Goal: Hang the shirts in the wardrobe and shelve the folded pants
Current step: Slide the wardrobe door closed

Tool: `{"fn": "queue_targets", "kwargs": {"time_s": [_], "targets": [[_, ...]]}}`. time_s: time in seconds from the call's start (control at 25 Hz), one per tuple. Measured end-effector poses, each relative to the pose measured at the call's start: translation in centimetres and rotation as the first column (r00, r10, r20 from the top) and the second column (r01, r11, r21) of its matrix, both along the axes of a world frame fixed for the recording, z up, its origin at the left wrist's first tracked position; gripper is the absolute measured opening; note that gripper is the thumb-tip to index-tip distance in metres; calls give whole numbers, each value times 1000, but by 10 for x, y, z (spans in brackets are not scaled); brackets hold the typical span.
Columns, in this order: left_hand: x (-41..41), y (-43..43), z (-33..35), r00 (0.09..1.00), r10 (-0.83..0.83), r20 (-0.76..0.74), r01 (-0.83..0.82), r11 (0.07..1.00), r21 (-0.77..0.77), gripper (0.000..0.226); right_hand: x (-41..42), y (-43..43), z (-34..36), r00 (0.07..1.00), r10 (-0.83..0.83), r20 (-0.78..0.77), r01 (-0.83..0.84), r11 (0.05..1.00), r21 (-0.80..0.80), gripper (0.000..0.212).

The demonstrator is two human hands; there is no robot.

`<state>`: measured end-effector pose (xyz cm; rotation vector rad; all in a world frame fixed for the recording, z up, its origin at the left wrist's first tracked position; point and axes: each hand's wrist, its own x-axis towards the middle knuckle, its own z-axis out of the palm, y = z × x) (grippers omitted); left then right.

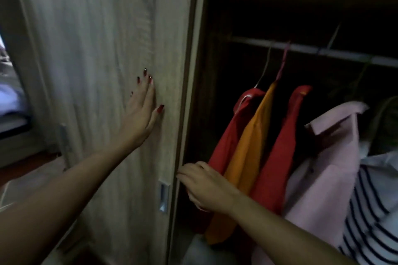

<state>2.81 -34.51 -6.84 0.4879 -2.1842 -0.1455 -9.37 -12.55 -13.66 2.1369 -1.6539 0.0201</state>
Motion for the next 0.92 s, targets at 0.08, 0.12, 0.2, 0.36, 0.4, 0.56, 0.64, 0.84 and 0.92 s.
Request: {"fn": "queue_targets", "kwargs": {"time_s": [0.08,0.12,0.2,0.36,0.4,0.56,0.64,0.84,0.92], "targets": [[1,-7,-14,998,-18,57,19,1000,-9,70,10,-24,-28,997,-21,-79,30,993,114,45],[1,-9,-17,998,-23,63,24,999,-23,70,12,-34,-40,993,-25,-112,43,986,161,45],[-1,-8,-16,998,-18,54,21,998,-62,70,13,-49,-60,983,-38,-178,84,963,255,43],[-4,-8,-18,999,-22,39,24,998,-55,70,20,-70,-94,952,-145,-269,231,918,323,28],[-5,-8,-18,999,-15,34,17,998,-55,70,23,-71,-99,953,-163,-256,237,925,296,28],[-4,-5,-19,999,-17,47,21,997,-70,71,31,-62,-110,951,-210,-225,261,938,228,45],[-6,1,-19,997,-29,65,33,998,-60,73,35,-53,-112,938,-245,-245,293,938,184,50],[-20,45,-20,993,-18,114,33,991,-127,75,24,-1,-118,924,-306,-229,341,930,135,51],[-26,62,-25,989,0,145,30,979,-203,74,18,29,-117,929,-329,-168,354,922,155,46]]}}
